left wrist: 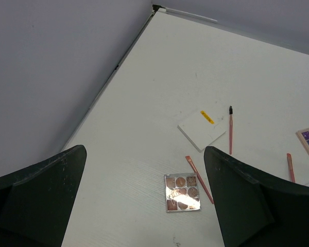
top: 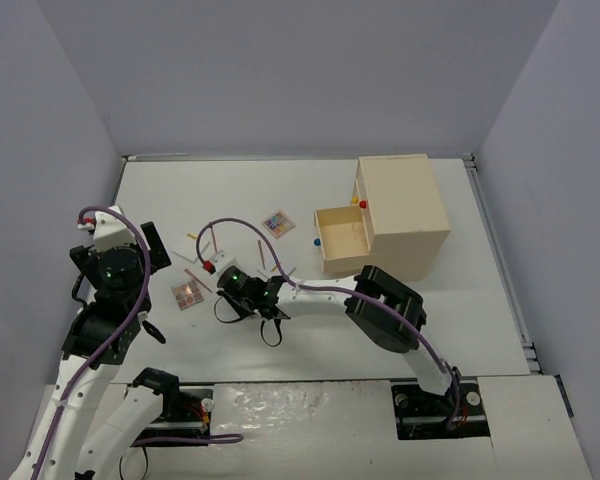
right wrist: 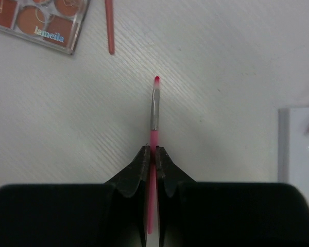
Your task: Organize the makeup
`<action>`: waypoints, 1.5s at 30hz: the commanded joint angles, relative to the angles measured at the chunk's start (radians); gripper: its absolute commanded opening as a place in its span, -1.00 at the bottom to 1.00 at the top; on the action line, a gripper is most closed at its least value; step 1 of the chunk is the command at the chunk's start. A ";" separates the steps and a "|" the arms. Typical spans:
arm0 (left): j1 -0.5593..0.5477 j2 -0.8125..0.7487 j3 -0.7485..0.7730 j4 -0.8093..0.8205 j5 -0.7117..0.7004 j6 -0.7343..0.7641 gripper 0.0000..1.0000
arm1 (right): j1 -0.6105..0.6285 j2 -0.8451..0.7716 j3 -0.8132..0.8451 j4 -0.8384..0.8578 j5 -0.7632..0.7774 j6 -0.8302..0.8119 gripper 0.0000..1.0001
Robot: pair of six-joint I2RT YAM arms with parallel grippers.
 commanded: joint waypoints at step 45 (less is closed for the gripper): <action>0.046 0.080 0.040 0.040 0.087 -0.035 0.94 | -0.286 -0.333 0.135 -0.171 0.103 0.006 0.01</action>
